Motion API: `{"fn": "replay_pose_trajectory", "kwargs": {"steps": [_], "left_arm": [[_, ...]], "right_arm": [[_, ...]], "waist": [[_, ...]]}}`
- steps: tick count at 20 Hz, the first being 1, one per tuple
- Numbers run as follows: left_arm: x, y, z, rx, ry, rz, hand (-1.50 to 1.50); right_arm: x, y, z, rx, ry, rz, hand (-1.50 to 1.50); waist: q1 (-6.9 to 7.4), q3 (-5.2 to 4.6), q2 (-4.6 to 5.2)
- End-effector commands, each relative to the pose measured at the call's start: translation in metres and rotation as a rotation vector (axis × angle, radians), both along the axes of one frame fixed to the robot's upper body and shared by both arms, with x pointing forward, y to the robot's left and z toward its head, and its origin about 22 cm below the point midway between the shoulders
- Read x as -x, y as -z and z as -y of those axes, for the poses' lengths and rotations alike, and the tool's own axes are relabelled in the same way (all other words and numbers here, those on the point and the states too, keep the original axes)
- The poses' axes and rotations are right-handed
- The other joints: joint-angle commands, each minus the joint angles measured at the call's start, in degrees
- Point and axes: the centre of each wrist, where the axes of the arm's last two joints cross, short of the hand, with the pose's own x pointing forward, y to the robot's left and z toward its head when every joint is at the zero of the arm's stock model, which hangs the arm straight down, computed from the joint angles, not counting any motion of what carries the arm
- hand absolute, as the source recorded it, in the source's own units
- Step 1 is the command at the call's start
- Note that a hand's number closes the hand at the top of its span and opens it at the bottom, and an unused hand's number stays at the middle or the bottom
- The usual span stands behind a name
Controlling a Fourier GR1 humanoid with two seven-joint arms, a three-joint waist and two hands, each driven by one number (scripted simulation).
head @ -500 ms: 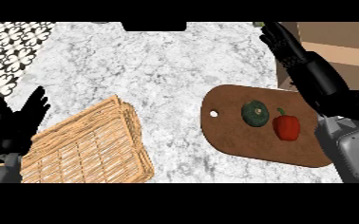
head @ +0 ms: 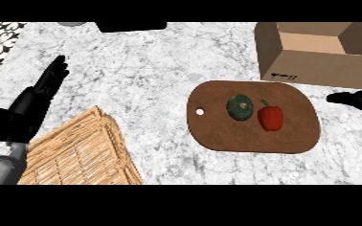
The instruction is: Pick the bell pepper from the cutting board and place it in the cardboard box
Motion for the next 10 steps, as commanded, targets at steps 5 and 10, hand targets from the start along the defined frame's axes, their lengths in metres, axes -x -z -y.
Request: {"fn": "replay_pose_trajectory", "kwargs": {"steps": [5, 10], "left_arm": [[0.003, 0.011, 0.034, -0.040, 0.185, 0.095, 0.00], [-0.014, 0.000, 0.028, -0.040, 0.216, 0.107, 0.00]], "right_arm": [[0.057, 0.029, 0.060, 0.336, 0.010, 0.016, -1.50], [0.060, 0.014, 0.051, 0.523, -0.039, -0.025, -1.50]], "waist": [[2.14, -0.17, 0.98], [3.62, -0.25, 1.11]]}}
